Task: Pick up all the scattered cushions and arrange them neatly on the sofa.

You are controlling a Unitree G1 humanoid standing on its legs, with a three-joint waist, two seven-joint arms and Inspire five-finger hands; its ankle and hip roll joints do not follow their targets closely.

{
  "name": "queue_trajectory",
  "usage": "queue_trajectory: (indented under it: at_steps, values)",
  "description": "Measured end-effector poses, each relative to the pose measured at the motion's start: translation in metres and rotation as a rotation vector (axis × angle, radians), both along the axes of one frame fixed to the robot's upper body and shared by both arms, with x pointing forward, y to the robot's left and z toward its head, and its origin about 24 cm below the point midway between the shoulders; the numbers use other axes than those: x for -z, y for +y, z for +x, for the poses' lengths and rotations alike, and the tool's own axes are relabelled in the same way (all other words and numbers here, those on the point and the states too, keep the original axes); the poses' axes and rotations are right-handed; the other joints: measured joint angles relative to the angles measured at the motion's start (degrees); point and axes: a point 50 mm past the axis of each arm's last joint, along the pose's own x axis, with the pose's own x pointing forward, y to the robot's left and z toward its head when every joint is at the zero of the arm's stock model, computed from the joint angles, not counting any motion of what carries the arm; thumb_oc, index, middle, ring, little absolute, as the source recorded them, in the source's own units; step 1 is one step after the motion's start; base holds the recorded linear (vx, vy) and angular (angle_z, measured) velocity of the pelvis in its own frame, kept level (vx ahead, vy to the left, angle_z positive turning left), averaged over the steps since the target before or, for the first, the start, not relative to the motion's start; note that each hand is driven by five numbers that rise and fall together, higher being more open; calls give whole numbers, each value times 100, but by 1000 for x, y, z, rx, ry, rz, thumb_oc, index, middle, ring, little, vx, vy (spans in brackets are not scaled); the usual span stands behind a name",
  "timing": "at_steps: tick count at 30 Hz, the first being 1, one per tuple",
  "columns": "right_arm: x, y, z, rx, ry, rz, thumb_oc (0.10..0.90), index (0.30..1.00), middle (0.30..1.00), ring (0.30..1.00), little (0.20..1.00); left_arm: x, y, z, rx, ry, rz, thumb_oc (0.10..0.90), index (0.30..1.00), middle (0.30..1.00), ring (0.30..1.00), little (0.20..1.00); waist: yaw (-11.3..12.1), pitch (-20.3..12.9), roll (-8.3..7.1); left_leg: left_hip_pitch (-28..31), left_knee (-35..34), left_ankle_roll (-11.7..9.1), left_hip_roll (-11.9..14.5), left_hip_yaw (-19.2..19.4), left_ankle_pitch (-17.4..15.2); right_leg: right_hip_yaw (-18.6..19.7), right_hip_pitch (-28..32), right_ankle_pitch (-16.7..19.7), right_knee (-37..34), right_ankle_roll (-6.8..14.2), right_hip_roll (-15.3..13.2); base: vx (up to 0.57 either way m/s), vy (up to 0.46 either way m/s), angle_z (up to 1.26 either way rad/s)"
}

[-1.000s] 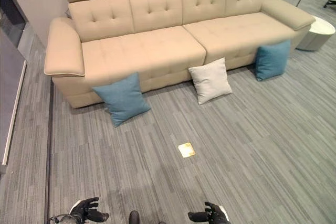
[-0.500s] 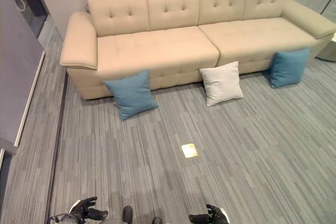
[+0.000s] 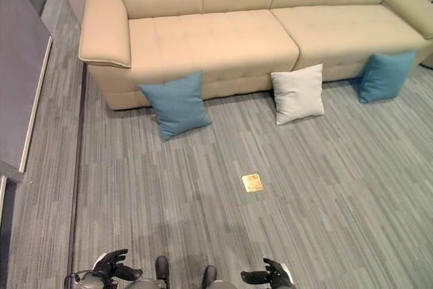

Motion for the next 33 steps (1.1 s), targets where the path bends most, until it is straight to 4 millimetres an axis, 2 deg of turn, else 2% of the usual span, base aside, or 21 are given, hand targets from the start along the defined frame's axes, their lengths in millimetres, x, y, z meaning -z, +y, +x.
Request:
queue_trajectory:
  at_steps: [1,2,3,4,7,10,12,13,15,16,17,18,19,22,23,24,25,27,30,32,33]
  values:
    - [-2,1,8,-9,-14,-1,800,900,900,900,900,-1,3,0,-2,-2,8,800,900,900,900,900,13,6,11,62,-59,11,2,84,-7,-3,-240,-44,484,67,-47,238,194,-33]
    - [-5,5,19,-40,-44,3,800,900,900,900,900,-2,10,-1,-7,2,24,800,900,900,900,900,-4,31,41,274,-133,112,44,140,-75,-26,-674,-75,1620,145,-190,340,107,-30]
    - [-6,8,21,-49,-59,7,800,900,900,900,900,-3,10,1,-6,-4,25,800,900,900,900,900,-16,60,67,538,-207,246,-5,87,-235,-9,-1022,-259,2375,374,-304,351,61,-16]
    - [-6,9,21,-57,-59,10,800,900,900,900,900,-2,9,-1,-7,0,23,800,900,900,900,900,-16,49,46,686,-323,258,-44,67,-282,51,-1182,-311,2366,351,-284,310,-25,5]
    - [-5,12,20,-58,-61,18,800,900,900,900,900,-1,7,-2,-5,7,19,800,900,900,900,900,-74,31,-46,772,-404,126,-119,26,-272,84,-1578,-220,1271,258,-179,253,-85,18]
    - [-3,14,17,-58,-55,23,800,900,900,900,900,4,3,-13,-18,48,5,800,900,900,900,900,-177,49,-97,1033,-396,6,-153,-140,-494,97,-1686,535,-225,199,0,260,-153,27]
    - [1,12,3,-46,-12,22,800,900,900,900,900,7,-1,-18,-28,59,-9,800,900,900,900,900,-216,51,-92,1237,-395,-98,-126,-329,-632,55,-1494,728,-397,31,21,228,-187,54]
    - [5,11,-11,-35,29,21,800,900,900,900,900,9,-5,-23,-36,68,-23,800,900,900,900,900,-212,32,-15,1438,-367,-198,-8,-480,-760,22,-1322,1012,-308,-172,83,177,-229,79]
    - [11,14,-25,-22,83,36,800,900,900,900,900,10,-8,-25,-35,73,-43,800,900,900,900,900,-166,18,-61,1323,484,-407,127,-666,-890,-12,-925,1241,-424,-335,199,98,-209,75]
    - [11,16,-25,-25,84,47,800,900,900,900,900,7,-4,-20,-37,56,-42,800,900,900,900,900,-126,-13,-203,773,1583,-517,172,-698,-875,-35,-689,1273,-686,-382,172,127,-226,38]
    - [8,11,-18,-30,66,33,800,900,900,900,900,3,0,-11,-60,13,-43,800,900,900,900,900,23,2,-299,-188,3421,-721,287,-709,-788,-4,-406,1352,-1037,-778,277,165,-201,6]
    - [5,7,-11,-34,45,22,800,900,900,900,900,3,-1,-10,-98,-6,-60,800,900,900,900,900,51,-9,-256,-468,3863,-733,390,-794,-790,15,-267,1281,-1155,-901,427,280,-156,-27]
    - [1,7,4,-45,-3,21,800,900,900,900,900,0,-1,-1,-103,-33,-65,800,900,900,900,900,60,17,-275,-809,3838,-717,435,-824,-803,1,71,1176,-1364,-967,572,189,-48,-19]
    - [-3,9,16,-54,-33,23,800,900,900,900,900,-3,-8,11,-69,-65,-82,800,900,900,900,900,-9,84,-402,-922,2421,-728,317,-701,-743,-16,353,1046,-1459,-931,658,284,13,-1]
    - [-3,10,17,-54,-36,24,800,900,900,900,900,-4,-10,15,-54,-69,-95,800,900,900,900,900,-40,109,-431,-973,1873,-717,296,-644,-724,-15,493,843,-1464,-805,688,367,107,3]
    - [-1,7,10,-46,-14,20,800,900,900,900,900,-3,-15,15,-49,-69,-107,800,900,900,900,900,-16,111,-444,-972,626,-785,273,-593,-301,-33,653,708,-1461,-638,744,296,97,3]
    - [0,7,8,-45,-4,20,800,900,900,900,900,-4,-14,16,-49,-74,-106,800,900,900,900,900,-3,109,-410,-1107,276,-810,269,-556,-51,32,721,560,-1464,-558,822,309,138,-11]
    - [1,4,3,-38,17,12,800,900,900,900,900,-5,-15,20,-45,-81,-105,800,900,900,900,900,22,158,-260,-1250,70,-840,364,-523,237,126,899,485,-1459,-658,949,235,130,-46]
    - [2,1,-4,-41,33,3,800,900,900,900,900,1,-12,5,-64,-31,-98,800,900,900,900,900,-3,57,-86,-944,116,-577,263,-507,408,431,1269,227,-1456,-526,928,236,168,-64]
    - [4,-1,-14,-35,58,-1,800,900,900,900,900,5,-12,-5,-66,5,-95,800,900,900,900,900,-11,-30,33,-645,4,-65,204,-426,804,460,1430,-29,-1245,-342,867,143,130,-38]
    - [7,1,-20,-35,75,8,800,900,900,900,900,5,-11,-7,-59,9,-89,800,900,900,900,900,-1,-51,1,-475,-104,33,137,-361,795,419,1331,-192,-891,-171,758,116,102,-24]
